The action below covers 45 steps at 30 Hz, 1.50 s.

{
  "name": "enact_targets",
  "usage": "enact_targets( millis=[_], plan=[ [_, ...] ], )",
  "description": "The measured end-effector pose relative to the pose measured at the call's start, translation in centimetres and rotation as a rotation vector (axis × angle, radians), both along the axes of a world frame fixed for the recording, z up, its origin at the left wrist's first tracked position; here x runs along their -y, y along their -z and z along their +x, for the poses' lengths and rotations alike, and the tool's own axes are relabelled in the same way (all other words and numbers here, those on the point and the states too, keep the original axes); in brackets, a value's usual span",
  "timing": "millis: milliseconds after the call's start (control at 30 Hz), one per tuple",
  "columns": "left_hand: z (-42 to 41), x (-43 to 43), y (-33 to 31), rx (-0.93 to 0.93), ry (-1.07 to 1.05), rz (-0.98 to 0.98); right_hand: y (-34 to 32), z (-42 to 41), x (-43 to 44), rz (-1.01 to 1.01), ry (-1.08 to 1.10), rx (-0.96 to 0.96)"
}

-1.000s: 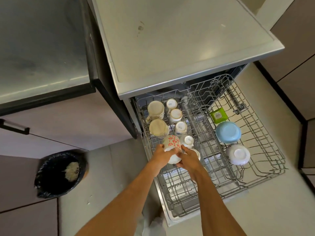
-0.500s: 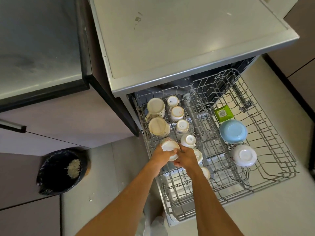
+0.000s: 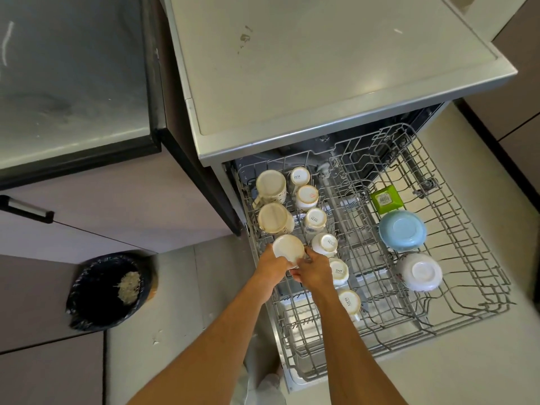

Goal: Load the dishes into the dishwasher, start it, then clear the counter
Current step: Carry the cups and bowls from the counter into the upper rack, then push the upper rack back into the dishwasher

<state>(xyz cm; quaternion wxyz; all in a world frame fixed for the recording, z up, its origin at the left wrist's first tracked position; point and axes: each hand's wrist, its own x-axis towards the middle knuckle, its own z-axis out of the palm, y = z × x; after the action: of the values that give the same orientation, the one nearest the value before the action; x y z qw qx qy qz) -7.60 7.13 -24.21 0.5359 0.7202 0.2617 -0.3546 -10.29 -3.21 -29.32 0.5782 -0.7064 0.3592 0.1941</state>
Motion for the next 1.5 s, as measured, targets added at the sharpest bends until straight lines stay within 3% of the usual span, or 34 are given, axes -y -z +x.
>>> enact_targets(
  millis=[200,567,933,1133,1500],
  plan=[
    [-0.7,-0.7,-1.5,0.043,-0.006,0.015,2.0,-0.6,-0.1,-0.056,-0.01,-0.009],
    [-3.2,-2.0,-5.8,0.173,0.12,-0.025,-6.0,-2.9,-1.0,0.01,0.064,0.039],
    [-8.0,-3.4,-8.7,0.341,0.311,0.172,-11.6,-7.0,-1.5,-0.101,-0.108,0.125],
    [-11.5,-3.9,-10.0,0.405,0.278,0.133,-12.5,-9.7,-1.5,-0.142,-0.199,0.131],
    [-19.2,-3.1,-10.8,0.537,0.437,0.211,-16.7,-17.0,-0.2,-0.257,-0.305,0.183]
  ],
)
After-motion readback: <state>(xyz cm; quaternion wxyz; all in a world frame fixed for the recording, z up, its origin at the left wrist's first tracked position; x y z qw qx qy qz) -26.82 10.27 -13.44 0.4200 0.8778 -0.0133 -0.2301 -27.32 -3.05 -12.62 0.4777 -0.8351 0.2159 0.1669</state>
